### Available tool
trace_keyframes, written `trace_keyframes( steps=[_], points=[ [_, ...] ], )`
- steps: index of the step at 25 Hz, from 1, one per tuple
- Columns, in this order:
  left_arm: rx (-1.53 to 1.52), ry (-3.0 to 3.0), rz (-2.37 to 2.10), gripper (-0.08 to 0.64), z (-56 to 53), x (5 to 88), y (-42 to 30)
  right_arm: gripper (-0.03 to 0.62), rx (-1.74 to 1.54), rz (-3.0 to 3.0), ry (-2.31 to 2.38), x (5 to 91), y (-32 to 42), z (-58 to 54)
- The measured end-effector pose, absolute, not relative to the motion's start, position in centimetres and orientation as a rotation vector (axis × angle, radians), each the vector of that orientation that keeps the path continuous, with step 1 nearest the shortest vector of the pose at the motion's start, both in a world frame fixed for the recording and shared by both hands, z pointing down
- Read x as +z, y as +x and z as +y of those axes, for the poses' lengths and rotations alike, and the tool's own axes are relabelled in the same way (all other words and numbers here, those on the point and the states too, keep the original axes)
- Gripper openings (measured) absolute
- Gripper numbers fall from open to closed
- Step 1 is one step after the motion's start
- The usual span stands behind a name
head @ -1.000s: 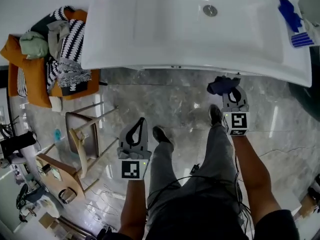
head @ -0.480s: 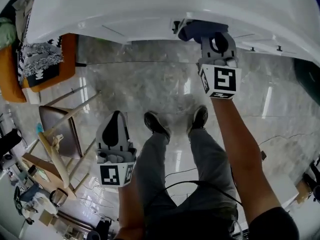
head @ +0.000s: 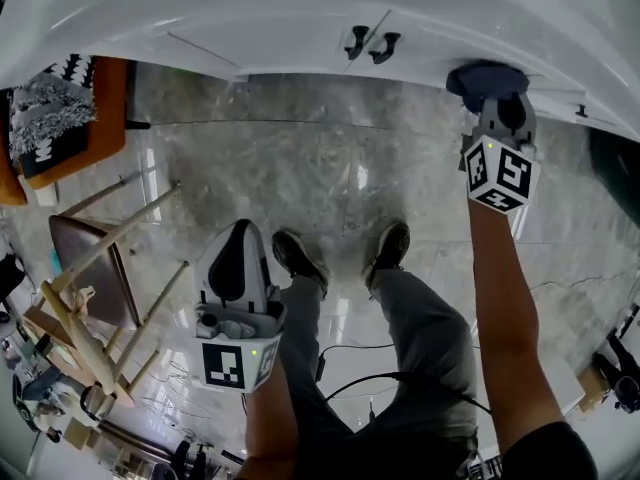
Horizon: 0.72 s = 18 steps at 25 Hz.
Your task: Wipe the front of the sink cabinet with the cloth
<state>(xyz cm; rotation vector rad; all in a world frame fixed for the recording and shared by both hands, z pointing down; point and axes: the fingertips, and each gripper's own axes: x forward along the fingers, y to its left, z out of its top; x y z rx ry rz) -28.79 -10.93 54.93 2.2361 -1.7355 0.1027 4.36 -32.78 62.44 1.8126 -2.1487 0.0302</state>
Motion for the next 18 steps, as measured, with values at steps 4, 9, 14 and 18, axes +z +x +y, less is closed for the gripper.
trace_keyframes(
  steps=[4,9,14,18],
  points=[
    [0.111,2.200,-1.732,0.003,-11.1,56.4,-29.8,0.026,0.106,-2.327,1.671,66.2,-6.0,-32.7],
    [0.122,2.206,-1.738,0.003,-11.4,57.0,-30.6,0.026,0.353,-2.295,1.722,71.5,-7.4,-32.3],
    [0.120,2.200,-1.720,0.003,-11.5,58.0,-30.5,0.026,0.388,-2.067,1.781,76.8,3.1,-32.9],
    [0.129,2.199,-1.704,0.003,-11.3,58.6,-30.4,0.026,0.467,-1.906,1.794,81.6,6.2,-32.7]
  ],
)
